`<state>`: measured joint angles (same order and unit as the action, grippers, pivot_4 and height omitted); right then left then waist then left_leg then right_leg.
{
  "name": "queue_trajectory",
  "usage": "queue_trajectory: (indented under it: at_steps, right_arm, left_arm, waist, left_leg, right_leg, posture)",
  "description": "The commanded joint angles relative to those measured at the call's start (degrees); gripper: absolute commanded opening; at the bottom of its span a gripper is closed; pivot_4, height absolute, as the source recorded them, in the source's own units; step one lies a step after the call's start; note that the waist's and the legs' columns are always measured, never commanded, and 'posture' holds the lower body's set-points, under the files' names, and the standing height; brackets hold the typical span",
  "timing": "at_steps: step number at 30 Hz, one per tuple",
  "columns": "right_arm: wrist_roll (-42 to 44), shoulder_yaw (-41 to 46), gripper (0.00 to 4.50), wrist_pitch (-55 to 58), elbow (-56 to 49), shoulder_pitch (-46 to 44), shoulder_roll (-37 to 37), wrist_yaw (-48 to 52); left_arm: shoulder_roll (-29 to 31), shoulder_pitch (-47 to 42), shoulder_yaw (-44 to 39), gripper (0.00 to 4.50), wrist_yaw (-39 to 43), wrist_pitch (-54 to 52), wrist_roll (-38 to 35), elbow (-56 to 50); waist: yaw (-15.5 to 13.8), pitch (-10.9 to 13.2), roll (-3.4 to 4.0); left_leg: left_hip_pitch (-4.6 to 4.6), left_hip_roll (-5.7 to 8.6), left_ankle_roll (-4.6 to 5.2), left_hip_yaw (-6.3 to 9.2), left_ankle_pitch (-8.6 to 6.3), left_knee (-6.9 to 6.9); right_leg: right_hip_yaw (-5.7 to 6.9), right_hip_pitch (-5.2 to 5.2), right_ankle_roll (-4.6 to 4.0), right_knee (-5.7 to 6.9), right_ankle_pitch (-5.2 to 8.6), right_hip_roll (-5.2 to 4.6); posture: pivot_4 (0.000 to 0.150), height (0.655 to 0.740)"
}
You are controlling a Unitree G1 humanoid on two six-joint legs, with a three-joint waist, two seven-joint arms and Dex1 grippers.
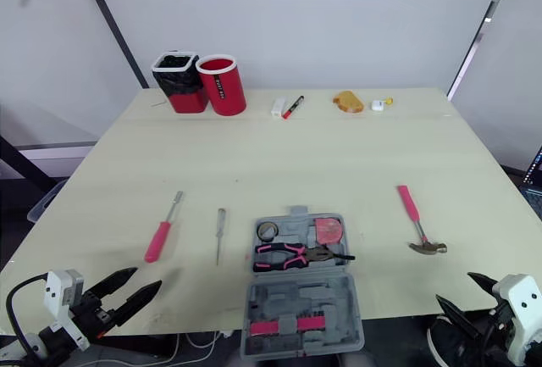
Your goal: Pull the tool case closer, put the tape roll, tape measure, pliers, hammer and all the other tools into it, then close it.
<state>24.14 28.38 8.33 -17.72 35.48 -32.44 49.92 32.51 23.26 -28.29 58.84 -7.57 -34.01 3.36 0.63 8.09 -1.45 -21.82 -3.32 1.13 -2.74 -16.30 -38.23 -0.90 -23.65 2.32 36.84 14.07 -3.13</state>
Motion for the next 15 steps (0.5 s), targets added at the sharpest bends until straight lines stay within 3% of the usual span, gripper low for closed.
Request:
queue_trajectory:
  at_steps: [1, 9, 12, 15]
  right_arm:
    - [2.21, 1.80, 4.45, 0.93, -2.94, -1.47, -1.74, 0.06]
    - [-1.05, -13.30, 4.45, 11.64, -10.51, -15.13, -9.10, -1.10]
    - [-2.99, -20.16, 3.57, 16.33, -10.68, -20.90, -13.37, 0.36]
    - [-6.21, -26.02, 2.10, 19.36, -9.43, -26.10, -17.16, 1.38]
  left_arm:
    - [1.63, 0.29, -0.32, 4.50, 0.01, -1.21, -0.25, -3.57]
    - [8.66, -6.32, 11.02, 4.50, 7.51, -0.32, 5.32, -9.99]
    - [10.55, -11.08, 15.77, 3.63, 8.80, -2.52, 6.49, -11.11]
    - [12.23, -14.89, 20.53, 2.19, 9.50, -4.40, 8.60, -11.44]
  waist:
    - [0.04, 0.04, 0.00]
    - [-0.27, 0.18, 0.06]
    - [-0.55, 0.21, 0.09]
    - [-0.72, 0.21, 0.08]
  left_leg:
    - [0.00, 0.00, 0.00, -0.02, 0.00, 0.00]
    - [-0.04, 0.04, 0.00, -0.03, 0.00, 0.00]
    - [-0.06, 0.11, 0.01, -0.02, 0.01, 0.03]
    - [-0.18, 0.21, 0.06, -0.03, -0.01, 0.04]
  right_leg:
    - [0.00, -0.01, 0.00, 0.00, 0.00, -0.03]
    - [0.06, -0.02, -0.22, -0.02, -0.13, 0.01]
    - [0.12, -0.01, -0.27, -0.02, -0.16, 0.14]
    - [0.13, 0.00, -0.27, -0.09, -0.16, 0.21]
  posture:
    - [0.150, 0.7400]
    - [0.150, 0.7400]
    - [0.150, 0.7400]
    - [0.150, 0.7400]
